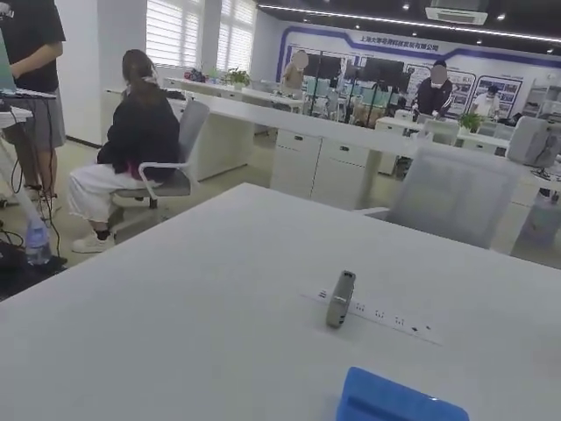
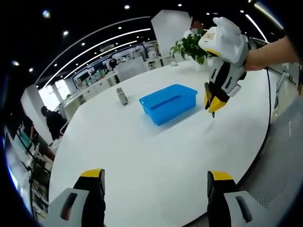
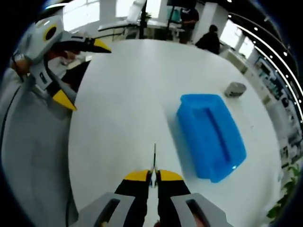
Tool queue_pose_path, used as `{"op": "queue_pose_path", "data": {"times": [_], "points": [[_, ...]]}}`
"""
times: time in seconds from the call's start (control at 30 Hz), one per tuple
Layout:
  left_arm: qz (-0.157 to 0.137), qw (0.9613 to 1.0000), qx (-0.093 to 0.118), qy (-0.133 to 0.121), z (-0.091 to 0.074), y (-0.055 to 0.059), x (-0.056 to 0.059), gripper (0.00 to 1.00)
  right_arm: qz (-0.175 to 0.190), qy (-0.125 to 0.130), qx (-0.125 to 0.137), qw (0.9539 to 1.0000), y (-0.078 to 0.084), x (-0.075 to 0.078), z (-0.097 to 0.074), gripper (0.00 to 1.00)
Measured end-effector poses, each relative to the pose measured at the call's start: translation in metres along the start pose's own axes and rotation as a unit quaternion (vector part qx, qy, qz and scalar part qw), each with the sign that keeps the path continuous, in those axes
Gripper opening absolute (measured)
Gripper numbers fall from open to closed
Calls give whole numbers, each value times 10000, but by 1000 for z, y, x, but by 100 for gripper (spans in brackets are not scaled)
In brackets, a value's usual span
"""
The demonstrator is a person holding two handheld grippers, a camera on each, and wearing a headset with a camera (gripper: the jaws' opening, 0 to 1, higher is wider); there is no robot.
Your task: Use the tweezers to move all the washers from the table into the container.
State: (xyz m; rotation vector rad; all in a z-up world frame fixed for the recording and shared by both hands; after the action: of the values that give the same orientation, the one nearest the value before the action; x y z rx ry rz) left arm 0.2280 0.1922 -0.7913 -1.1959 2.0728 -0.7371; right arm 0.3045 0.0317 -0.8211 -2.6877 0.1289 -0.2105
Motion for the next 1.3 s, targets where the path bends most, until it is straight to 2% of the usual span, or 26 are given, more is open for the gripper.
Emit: {"op": "queue_pose_path", "data": {"times": [0.13, 0.37, 0.6, 0.8, 1.0, 1.17, 1.27, 1.3], "points": [[3, 10000, -17, -11, 0, 0, 0, 91, -129, -79, -78, 9999, -4, -1, 9, 2], [-52, 10000, -40, -32, 0, 2, -2, 91, -94, -198, 83, 9997, -14, 0, 26, 2], [-60, 9999, -82, -25, 0, 3, -2, 91, -441, -385, 41, 9983, -13, -6, 45, 3], [-49, 9999, -123, -6, 1, 5, -1, 91, -715, -495, -47, 9962, -11, -9, 52, 3], [-27, 9999, -146, 0, 1, 5, -1, 91, -647, -605, 1, 9961, -10, -6, 52, 4], [10, 9999, -160, 10, 1, 6, 0, 91, -740, -562, -47, 9957, -11, -8, 54, 5], [30, 9998, -173, 12, 1, 6, 0, 91, -226, -513, 6, 9984, -12, -9, 52, 12], [36, 9998, -176, 16, 1, 6, 0, 91, -222, -479, 67, 9986, -14, -8, 51, 13]]}}
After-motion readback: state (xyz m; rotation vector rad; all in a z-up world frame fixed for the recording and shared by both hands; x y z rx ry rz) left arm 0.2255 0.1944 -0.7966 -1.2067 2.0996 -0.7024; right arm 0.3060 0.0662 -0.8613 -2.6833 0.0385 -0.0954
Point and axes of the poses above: the centre of the closed fingertips' face, and the gripper's own axes: z roughly forward along the fingers, x roughly to its right, y roughly out of its underside, the point moved 1 cm from there along -z, roughly backward along the fingers, and after that the axes turned 1 degree about -z, right-handed, at the moved point
